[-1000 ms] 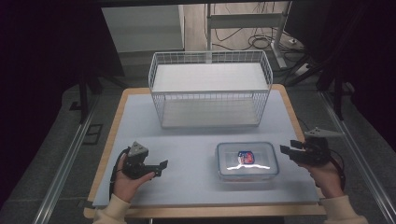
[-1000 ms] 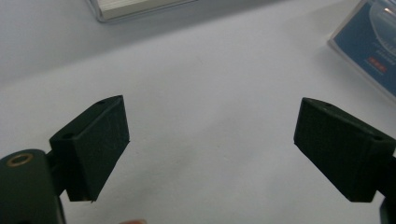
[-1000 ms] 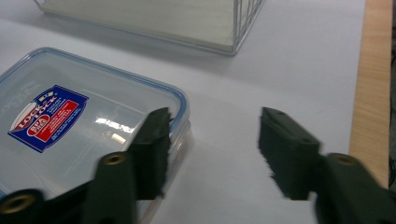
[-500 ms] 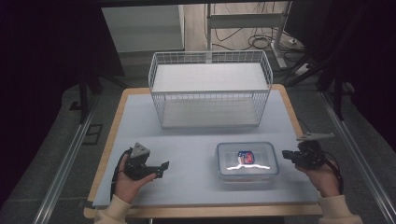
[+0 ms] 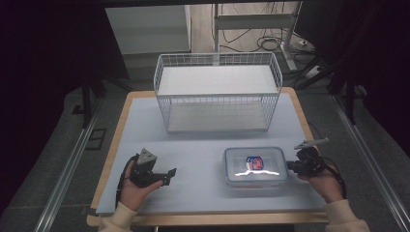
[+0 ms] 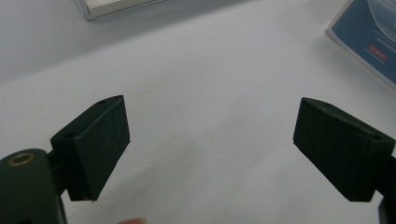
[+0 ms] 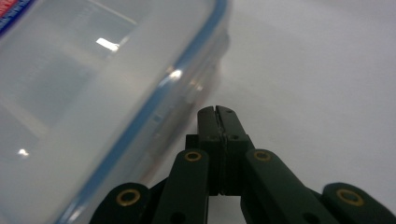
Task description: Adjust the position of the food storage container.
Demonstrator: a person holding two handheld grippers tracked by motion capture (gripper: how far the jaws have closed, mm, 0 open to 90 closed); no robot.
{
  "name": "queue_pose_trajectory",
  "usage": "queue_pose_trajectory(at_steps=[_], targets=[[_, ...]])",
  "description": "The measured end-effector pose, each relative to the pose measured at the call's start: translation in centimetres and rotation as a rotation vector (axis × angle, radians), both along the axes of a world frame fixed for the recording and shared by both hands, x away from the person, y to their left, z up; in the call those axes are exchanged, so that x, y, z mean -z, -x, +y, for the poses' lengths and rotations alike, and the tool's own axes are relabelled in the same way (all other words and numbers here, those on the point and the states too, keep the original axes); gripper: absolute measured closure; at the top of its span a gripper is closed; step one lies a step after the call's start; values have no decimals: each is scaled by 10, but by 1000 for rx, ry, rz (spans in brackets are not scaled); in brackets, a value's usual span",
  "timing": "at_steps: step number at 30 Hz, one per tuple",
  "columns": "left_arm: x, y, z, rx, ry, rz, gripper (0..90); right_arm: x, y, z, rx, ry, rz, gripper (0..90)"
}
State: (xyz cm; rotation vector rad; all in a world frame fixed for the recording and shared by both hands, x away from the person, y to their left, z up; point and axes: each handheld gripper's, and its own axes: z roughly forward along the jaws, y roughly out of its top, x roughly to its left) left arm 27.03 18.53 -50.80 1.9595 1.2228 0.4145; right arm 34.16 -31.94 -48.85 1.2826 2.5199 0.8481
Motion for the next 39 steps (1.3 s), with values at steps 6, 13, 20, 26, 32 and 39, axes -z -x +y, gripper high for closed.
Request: queue_pose_trajectory(at_steps=[6, 13, 20, 26, 32, 39], targets=[[2, -2, 1, -8, -1, 8, 106, 0, 1, 3, 6, 22, -2, 899], [2, -2, 1, -10, -2, 11, 107, 0, 4, 12, -13, 32, -3, 899], [3, -2, 2, -15, -2, 19, 108, 0, 6, 37, -47, 28, -21, 898], [4, -3, 3, -15, 4, 22, 108, 1, 6, 54, -77, 31, -27, 899], [4, -4, 3, -18, 3, 27, 108, 2, 8, 74, -113, 24, -32, 899], [4, -4, 5, -24, 4, 27, 109, 3, 5, 94, -139, 16, -48, 899]])
